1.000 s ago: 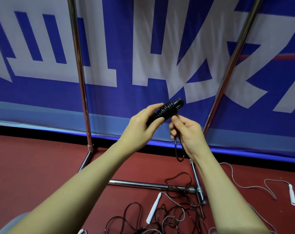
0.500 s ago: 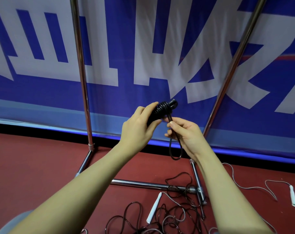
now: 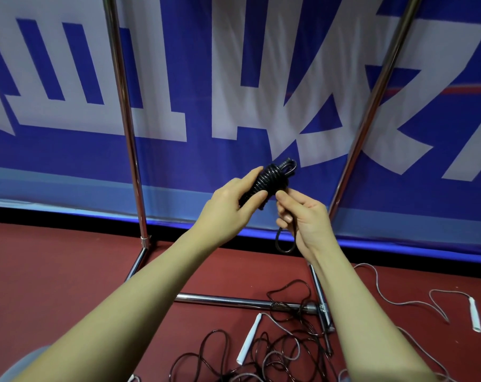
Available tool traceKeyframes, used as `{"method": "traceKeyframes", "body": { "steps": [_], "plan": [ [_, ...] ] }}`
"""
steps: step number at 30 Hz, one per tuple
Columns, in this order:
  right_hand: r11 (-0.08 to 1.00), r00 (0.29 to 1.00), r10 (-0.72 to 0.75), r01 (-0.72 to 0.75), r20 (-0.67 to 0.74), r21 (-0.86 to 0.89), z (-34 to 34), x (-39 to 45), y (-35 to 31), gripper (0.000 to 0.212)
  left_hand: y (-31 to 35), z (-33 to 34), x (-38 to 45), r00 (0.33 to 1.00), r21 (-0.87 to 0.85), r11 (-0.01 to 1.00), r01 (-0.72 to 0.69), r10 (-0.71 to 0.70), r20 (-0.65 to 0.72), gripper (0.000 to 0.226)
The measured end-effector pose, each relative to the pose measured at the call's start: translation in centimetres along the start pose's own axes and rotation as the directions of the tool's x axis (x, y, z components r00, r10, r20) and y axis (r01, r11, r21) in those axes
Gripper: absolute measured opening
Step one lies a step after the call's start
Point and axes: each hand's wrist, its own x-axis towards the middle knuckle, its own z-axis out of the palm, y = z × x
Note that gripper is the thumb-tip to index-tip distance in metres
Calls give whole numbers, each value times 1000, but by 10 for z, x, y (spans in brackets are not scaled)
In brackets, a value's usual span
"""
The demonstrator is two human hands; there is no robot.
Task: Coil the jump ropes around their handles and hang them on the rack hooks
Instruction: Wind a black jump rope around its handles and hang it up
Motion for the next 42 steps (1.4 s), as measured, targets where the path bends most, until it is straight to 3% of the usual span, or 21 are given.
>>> {"method": "traceKeyframes", "body": {
  "steps": [4, 9, 11, 15, 19, 22, 26, 29, 33, 36, 42],
  "plan": [
    [1000, 999, -18, 18, -27, -15, 3, 0, -1, 18, -6, 3, 1, 998, 430, 901, -53, 56, 6, 83],
    [995, 998, -59, 59, 3, -83, 8, 1, 1, 17, -12, 3, 5, 925, 603, 779, -170, 337, -176, 72],
    [994, 997, -58, 64, 58, -90, 6, 1, 1, 22, -10, 1, 5, 919, 575, 803, -156, 332, -213, 72],
    [983, 989, -72, 92, 126, -162, 1, 3, 1, 28, -7, -6, 2, 954, 312, 943, -112, 190, -230, 72],
    [978, 990, -70, 91, 120, -185, -1, 1, -1, 20, -3, -7, 0, 994, -59, 998, -35, 29, -102, 63],
    [972, 991, -69, 92, 115, -216, -1, 0, -2, 21, -1, -11, -1, 1000, -134, 991, -11, 13, 13, 52],
    [977, 996, -75, 84, 55, -196, -1, -1, 0, 20, -7, -9, -1, 996, -68, 997, -44, 50, 78, 50],
    [989, 998, -62, 61, -1, -135, 2, -1, 0, 16, -13, -4, -2, 989, 147, 978, -147, 140, 56, 70],
    [980, 996, -84, 83, 0, -182, 6, 0, 2, 19, -13, 1, 2, 950, 476, 849, -230, 303, -81, 62],
    [966, 996, -93, 93, 14, -240, 6, 1, 4, 26, -14, 1, 4, 926, 623, 740, -254, 372, -65, 54],
    [959, 999, 30, -16, 43, -282, 6, 3, 4, 21, -20, 4, 1, 940, 610, 769, -193, 323, -109, 46]
  ]
}}
